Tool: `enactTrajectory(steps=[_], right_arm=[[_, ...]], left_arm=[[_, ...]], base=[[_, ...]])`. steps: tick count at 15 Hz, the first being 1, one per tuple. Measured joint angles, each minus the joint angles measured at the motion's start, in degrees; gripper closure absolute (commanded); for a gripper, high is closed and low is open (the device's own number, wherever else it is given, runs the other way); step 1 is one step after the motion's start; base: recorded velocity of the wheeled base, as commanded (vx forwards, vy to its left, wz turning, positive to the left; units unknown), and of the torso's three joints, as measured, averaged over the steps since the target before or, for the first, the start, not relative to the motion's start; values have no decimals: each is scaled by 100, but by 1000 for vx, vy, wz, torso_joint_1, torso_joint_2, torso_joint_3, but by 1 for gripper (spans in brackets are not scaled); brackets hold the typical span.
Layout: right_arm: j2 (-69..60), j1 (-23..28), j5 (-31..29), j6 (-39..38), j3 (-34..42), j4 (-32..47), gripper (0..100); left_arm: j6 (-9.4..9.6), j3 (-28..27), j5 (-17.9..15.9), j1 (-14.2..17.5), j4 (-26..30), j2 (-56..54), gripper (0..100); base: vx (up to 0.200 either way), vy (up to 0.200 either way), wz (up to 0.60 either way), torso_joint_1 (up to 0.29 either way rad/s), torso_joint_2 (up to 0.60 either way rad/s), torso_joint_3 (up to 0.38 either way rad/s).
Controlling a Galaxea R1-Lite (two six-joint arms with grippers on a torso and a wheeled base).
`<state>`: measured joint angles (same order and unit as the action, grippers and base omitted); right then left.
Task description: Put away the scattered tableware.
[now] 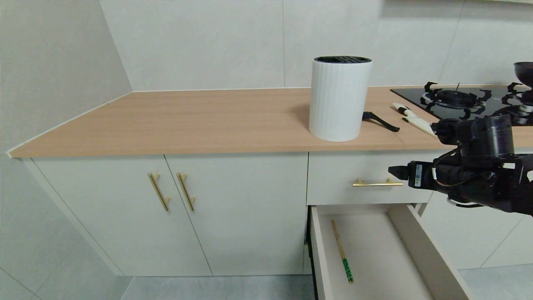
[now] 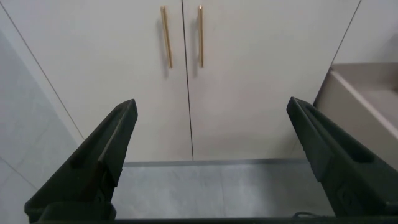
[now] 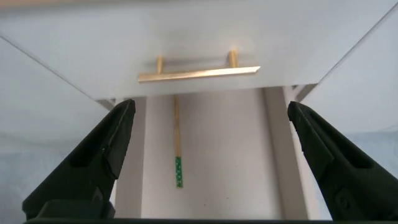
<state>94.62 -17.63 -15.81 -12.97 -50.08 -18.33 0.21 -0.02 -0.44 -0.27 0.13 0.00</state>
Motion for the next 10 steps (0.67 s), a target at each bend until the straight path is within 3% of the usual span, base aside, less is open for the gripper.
enactTrajectory(steps=[10], right_arm=[[177,16,-9,4,-28,-18,0]], left_arm=[[0,2,0,0,-9,0,0]], base=[[0,0,0,206,-496,-284]])
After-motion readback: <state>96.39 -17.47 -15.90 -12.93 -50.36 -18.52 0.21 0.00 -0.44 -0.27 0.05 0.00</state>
